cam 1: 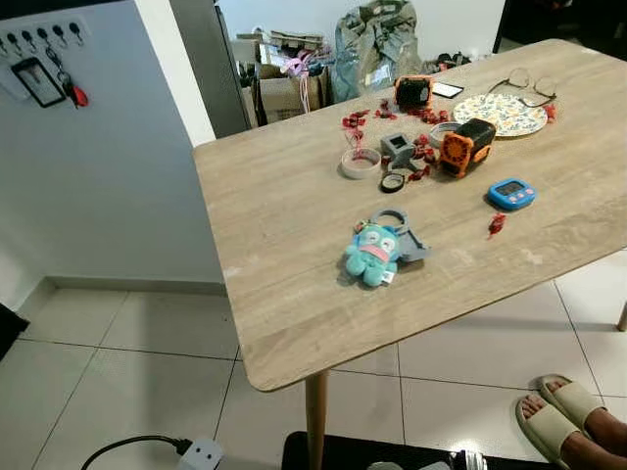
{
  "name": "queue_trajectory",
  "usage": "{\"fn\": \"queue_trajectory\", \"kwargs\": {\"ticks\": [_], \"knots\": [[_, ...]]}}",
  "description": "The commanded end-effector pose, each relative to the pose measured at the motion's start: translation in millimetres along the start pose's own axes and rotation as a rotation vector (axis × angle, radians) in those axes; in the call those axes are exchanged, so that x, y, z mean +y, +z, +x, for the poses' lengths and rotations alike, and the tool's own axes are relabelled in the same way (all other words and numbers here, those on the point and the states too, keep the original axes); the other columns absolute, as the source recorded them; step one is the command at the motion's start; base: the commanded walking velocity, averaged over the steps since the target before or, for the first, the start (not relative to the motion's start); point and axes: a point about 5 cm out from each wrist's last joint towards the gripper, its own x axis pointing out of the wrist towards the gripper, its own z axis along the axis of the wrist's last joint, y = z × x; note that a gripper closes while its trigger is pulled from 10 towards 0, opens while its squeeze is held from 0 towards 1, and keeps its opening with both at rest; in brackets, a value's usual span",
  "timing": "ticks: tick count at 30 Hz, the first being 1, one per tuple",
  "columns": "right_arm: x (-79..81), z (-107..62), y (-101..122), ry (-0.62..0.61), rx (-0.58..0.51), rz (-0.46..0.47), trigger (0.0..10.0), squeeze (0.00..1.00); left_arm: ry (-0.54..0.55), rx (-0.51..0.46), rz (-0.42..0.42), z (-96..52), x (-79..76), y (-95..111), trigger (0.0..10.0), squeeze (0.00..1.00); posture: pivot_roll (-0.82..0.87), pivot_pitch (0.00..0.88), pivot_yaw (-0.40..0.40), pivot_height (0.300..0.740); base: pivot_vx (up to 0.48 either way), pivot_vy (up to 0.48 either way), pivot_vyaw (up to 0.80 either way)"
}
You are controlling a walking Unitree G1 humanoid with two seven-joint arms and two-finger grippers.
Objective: Hang keys on a hook
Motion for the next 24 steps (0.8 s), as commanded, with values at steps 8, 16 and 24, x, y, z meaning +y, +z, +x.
{"fn": "queue_trajectory", "kwargs": {"ticks": [8,16,24], "knots": [[-3.9,-1.4,8.1,-0.212,-0.076,0.092,10.0,0.0,-0.023,-0.003,-0.055,3.6,-14.2,-3.1,10.0,0.0,-0.17,0.112,0.122,0.74,0.0,0.0,0.0],[-6.5,-2.4,7.3,-0.275,-0.089,0.12,10.0,0.0,-0.019,-0.004,-0.065,4.0,-15.6,-3.3,10.0,0.0,-0.17,0.113,0.117,0.74,0.0,0.0,0.0],[-5.5,-2.0,6.2,-0.256,-0.073,0.104,10.0,0.0,-0.016,-0.003,-0.059,4.2,-16.0,-3.2,10.0,0.0,-0.17,0.108,0.118,0.74,0.0,0.0,0.0]]}}
